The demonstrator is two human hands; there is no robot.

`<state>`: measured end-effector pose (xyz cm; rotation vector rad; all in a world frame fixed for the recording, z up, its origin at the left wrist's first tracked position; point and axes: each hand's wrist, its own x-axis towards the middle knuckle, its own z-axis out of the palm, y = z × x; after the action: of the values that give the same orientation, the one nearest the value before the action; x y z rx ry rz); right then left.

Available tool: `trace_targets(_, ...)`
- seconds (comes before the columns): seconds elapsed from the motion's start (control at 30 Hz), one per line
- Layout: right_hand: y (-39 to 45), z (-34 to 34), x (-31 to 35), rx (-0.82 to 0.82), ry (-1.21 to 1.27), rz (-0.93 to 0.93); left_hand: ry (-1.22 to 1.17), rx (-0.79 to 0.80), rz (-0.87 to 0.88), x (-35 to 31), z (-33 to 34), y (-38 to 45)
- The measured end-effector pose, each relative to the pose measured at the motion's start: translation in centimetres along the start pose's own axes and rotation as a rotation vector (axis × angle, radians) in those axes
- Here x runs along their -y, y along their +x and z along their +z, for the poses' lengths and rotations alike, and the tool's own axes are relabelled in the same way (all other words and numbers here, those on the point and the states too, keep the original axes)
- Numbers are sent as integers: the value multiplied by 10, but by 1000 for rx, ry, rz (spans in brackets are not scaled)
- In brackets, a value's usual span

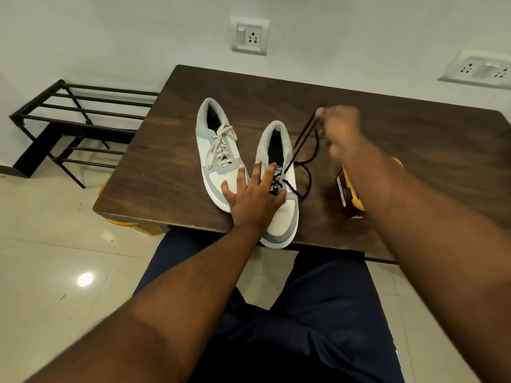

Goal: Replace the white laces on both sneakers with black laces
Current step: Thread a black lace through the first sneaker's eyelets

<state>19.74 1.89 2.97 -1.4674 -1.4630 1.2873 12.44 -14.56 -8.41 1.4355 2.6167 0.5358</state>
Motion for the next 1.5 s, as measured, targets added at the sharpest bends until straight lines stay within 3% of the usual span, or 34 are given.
trace_targets(0.1,26,-30,66,-119,8,-141,-7,20,2,1,-1,-1)
trace_targets(0.2,24,-36,82,-40,-57,-152,-3,26,-4,1,0,-2)
trace_targets(0.3,10,-17,31,54,-79,-7,-7,15,-8,1,0,-1)
trace_targets(0.47,-40,20,-71,64,-5,239,2,41,-5,1,0,0)
trace_targets(0.7,-61,44,-80,108,121,332,12,29,6,1,2,1)
trace_targets(0.83,-33,28,-48,139,-28,215,-25,29,-18,1,1,0)
trace_targets(1.0,20,-21,36,-101,-12,-42,-22,29,-19,1,1,-1)
trace_targets(1.13,19,-21,44,-13,-63,2,-26,32,-17,2,2,-1)
trace_targets(1.3,-24,5,-18,145,-39,242,-30,25,-15,2,3,0)
trace_targets(1.43,-57,20,-60,309,29,298,-12,40,-17,2,4,0)
trace_targets(1.5,-62,22,-66,313,20,283,-11,46,-16,2,3,0)
